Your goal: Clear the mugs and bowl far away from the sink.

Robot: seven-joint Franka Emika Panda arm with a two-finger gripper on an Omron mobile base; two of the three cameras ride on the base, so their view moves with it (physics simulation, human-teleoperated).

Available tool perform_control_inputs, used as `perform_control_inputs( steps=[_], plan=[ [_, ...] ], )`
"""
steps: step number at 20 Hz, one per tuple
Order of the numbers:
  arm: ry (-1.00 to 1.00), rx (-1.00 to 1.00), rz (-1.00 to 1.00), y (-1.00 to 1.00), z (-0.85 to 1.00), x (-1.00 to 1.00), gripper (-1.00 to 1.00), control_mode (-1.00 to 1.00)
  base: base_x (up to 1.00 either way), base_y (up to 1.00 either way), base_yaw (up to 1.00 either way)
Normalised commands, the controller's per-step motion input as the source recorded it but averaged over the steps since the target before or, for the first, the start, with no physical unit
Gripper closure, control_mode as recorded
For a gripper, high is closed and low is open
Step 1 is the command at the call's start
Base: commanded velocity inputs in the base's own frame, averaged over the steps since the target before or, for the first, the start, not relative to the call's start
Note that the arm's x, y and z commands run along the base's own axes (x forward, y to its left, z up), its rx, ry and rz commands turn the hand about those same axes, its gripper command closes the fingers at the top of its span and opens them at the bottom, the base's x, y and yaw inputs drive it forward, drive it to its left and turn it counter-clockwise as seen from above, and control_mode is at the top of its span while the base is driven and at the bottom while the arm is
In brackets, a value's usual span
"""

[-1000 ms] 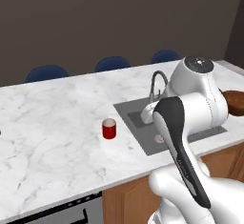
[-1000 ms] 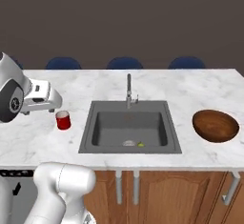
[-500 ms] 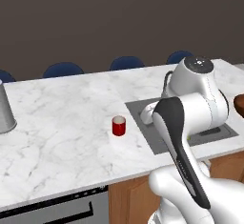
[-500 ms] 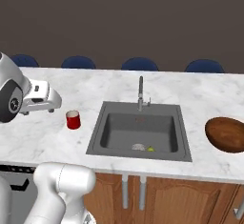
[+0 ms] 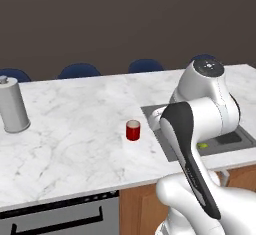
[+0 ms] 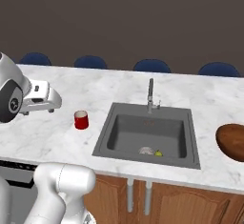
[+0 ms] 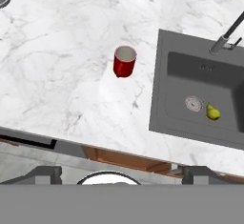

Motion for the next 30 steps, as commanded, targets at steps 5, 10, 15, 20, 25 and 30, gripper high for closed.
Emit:
perform_control_inputs(
  steps=[5, 10, 15, 20, 25, 30],
  plan=[
    [0.00, 0.00, 0.00, 0.00, 0.00, 0.00, -1.00, 1.00, 0.16, 0.22, 0.20],
    [0.02, 0.09, 0.13, 0.04, -0.29, 0.40, -1.00, -1.00, 0.00, 0.00, 0.00],
    [0.03, 0.08, -0.02, 0.00, -0.33, 0.31, -1.00, -1.00, 0.00, 0.00, 0.00],
    [0.03, 0.01, -0.34, 0.23, -0.35, 0.05, -1.00, -1.00, 0.00, 0.00, 0.00],
    [0.06, 0.00, -0.50, 0.28, -0.42, 0.16, -1.00, -1.00, 0.00, 0.00, 0.00],
    [0.10, 0.05, -0.45, 0.08, -0.34, 0.14, -1.00, -1.00, 0.00, 0.00, 0.00]
  ],
)
